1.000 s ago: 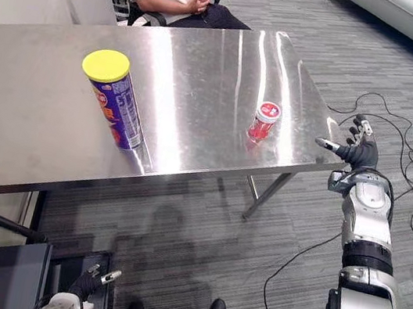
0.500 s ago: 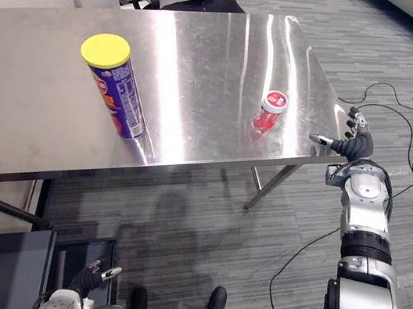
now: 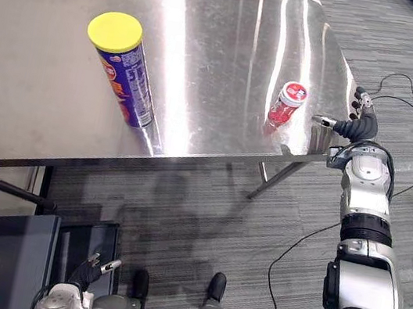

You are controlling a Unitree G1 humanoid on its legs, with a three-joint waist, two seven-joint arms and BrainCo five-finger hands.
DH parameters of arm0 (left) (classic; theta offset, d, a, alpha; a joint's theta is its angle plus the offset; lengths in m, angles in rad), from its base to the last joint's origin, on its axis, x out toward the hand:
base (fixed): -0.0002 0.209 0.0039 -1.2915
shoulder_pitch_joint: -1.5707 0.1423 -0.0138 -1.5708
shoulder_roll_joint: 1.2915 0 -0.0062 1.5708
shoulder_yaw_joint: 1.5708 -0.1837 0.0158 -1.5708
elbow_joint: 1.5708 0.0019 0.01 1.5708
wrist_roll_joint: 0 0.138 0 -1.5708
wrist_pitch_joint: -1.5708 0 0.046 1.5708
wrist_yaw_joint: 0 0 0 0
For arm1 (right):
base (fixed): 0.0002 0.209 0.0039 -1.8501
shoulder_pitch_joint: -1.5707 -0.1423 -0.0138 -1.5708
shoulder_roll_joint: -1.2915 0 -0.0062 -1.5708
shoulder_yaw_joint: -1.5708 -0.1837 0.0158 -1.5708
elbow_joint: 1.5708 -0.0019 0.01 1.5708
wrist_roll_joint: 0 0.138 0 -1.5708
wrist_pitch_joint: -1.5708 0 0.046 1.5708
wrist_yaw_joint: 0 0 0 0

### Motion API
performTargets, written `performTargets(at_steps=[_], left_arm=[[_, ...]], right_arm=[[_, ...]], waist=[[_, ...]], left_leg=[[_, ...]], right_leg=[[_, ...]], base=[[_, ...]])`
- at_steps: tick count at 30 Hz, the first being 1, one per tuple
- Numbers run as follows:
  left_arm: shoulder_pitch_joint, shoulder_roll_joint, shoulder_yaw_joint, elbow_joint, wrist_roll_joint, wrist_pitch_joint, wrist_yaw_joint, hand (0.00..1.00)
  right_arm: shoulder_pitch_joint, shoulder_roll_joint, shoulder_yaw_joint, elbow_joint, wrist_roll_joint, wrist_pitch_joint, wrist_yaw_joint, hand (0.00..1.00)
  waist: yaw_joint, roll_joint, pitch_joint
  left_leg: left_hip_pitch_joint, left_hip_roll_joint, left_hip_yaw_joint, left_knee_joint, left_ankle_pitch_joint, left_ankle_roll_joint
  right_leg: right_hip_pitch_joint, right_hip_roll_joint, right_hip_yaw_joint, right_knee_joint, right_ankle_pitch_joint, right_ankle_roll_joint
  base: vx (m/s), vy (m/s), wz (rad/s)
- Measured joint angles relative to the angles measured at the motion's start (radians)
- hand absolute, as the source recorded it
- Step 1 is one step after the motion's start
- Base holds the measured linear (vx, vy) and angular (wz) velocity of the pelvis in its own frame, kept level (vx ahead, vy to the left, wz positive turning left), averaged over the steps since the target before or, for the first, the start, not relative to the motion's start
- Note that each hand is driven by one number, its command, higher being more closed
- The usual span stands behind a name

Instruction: Put the gum and the chips on the shelf.

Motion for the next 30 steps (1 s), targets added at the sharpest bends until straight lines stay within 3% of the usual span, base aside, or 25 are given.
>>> performTargets(at_steps=[16,30], left_arm=[[-0.006,0.002,0.007,-0.044,-0.012,-0.006,0.000,0.00],[-0.010,0.006,0.008,-0.047,-0.036,-0.013,0.002,0.00]], right_arm=[[-0.088,0.029,0.042,0.000,0.000,0.001,-0.001,0.00],[-0.112,0.064,0.089,-0.007,-0.014,0.008,0.001,0.00]], waist=[[0.031,-0.011,0.043],[0.032,-0.016,0.062]], left_leg=[[-0.024,-0.001,-0.002,0.001,0.003,0.001],[-0.035,0.001,-0.001,0.006,0.007,0.003]], right_leg=[[-0.024,-0.002,-0.003,0.004,0.003,0.004],[-0.031,0.000,-0.002,-0.003,0.036,0.001]], base=[[0.00,0.000,0.00],[0.00,0.000,0.00]])
